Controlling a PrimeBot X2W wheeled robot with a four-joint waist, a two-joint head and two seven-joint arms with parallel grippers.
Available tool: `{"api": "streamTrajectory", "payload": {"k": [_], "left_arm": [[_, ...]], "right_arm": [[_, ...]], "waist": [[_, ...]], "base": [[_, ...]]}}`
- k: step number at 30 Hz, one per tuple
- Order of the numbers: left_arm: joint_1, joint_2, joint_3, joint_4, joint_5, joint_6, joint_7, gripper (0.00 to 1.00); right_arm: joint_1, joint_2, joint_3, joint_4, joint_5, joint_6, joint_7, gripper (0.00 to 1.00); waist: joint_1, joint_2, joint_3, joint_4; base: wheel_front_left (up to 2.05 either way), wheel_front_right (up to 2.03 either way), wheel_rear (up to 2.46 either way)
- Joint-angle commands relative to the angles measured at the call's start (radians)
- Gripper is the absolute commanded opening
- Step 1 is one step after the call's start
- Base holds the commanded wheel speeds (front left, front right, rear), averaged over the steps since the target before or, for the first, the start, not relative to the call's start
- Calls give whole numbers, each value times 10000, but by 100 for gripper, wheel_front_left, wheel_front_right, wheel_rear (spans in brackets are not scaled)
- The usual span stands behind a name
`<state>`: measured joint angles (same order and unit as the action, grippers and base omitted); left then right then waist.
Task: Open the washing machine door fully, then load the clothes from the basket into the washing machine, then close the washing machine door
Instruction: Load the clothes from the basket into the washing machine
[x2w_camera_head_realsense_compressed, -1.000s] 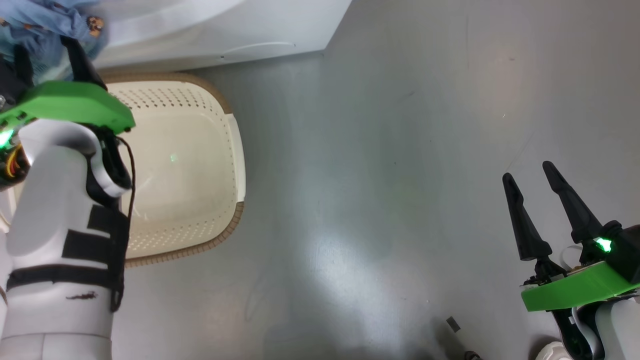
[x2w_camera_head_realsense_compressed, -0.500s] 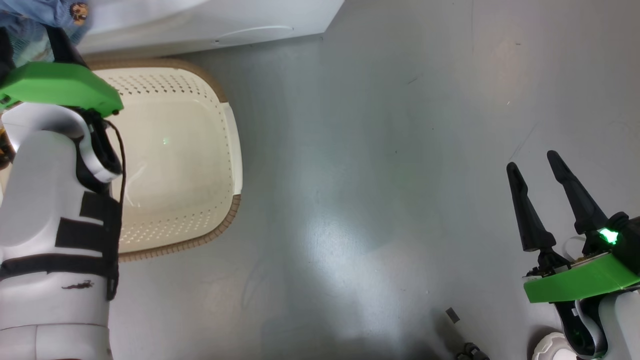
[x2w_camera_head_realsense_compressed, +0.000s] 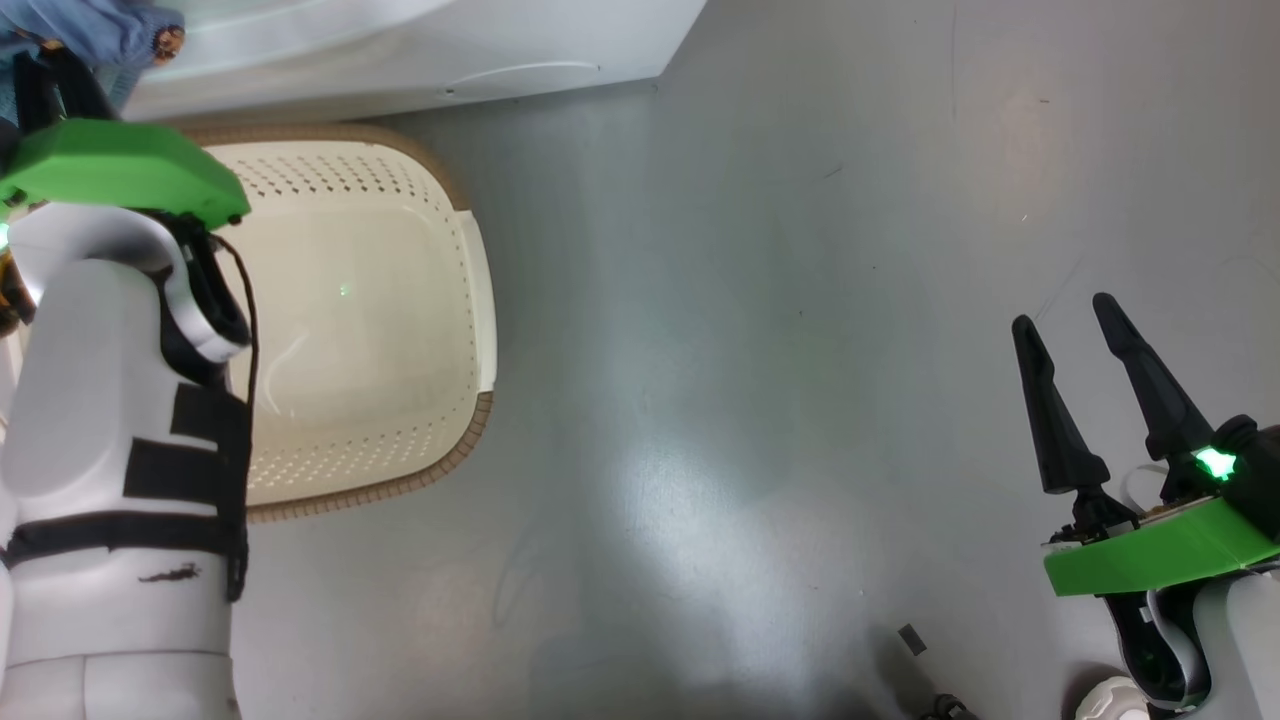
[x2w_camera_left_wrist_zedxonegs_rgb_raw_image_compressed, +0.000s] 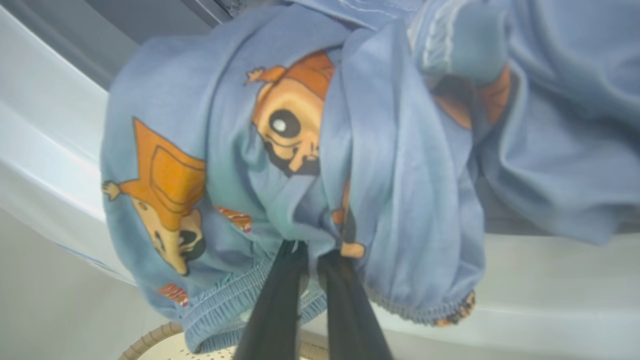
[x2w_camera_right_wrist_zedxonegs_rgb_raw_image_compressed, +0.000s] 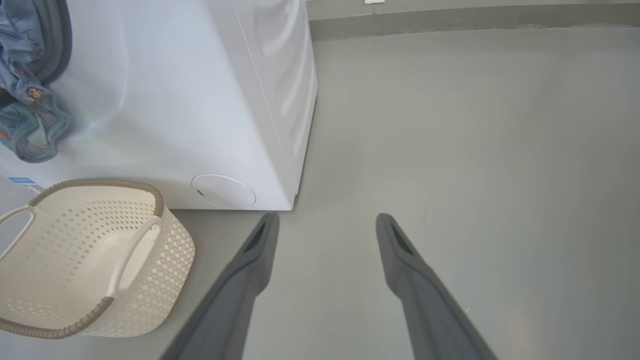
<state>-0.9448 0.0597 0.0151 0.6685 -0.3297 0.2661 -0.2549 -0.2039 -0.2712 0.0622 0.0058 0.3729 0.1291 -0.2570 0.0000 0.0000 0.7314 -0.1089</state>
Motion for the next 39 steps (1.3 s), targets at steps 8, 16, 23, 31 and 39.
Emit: {"api": "streamTrajectory", "payload": {"k": [8, 16, 23, 31, 39], "left_arm": [[745, 150, 126, -1195, 136, -150, -68, 0], [1351, 204, 70, -2402, 127, 26, 274, 0], [2008, 300, -9, -3968, 165, 264, 984, 0], [2703, 458, -177, -6302, 324, 669, 2211, 0], [2384, 841, -188, -7399, 523, 905, 3133, 0]], "right_arm": [[67, 58, 233, -108, 86, 16, -48, 100], [-74, 142, 296, -87, 81, 16, -48, 100], [-155, 283, 344, -71, 119, 16, -48, 100], [-306, 409, 432, -60, 146, 16, -48, 100], [-509, 502, 569, 26, 229, 16, -48, 100]], "waist": [[0, 0, -82, 125], [0, 0, -113, 129], [0, 0, -99, 75], [0, 0, 42, -30], [0, 0, 165, -240]], "base": [[0, 0, 0], [0, 0, 0], [0, 0, 0], [0, 0, 0], [0, 0, 0]]}}
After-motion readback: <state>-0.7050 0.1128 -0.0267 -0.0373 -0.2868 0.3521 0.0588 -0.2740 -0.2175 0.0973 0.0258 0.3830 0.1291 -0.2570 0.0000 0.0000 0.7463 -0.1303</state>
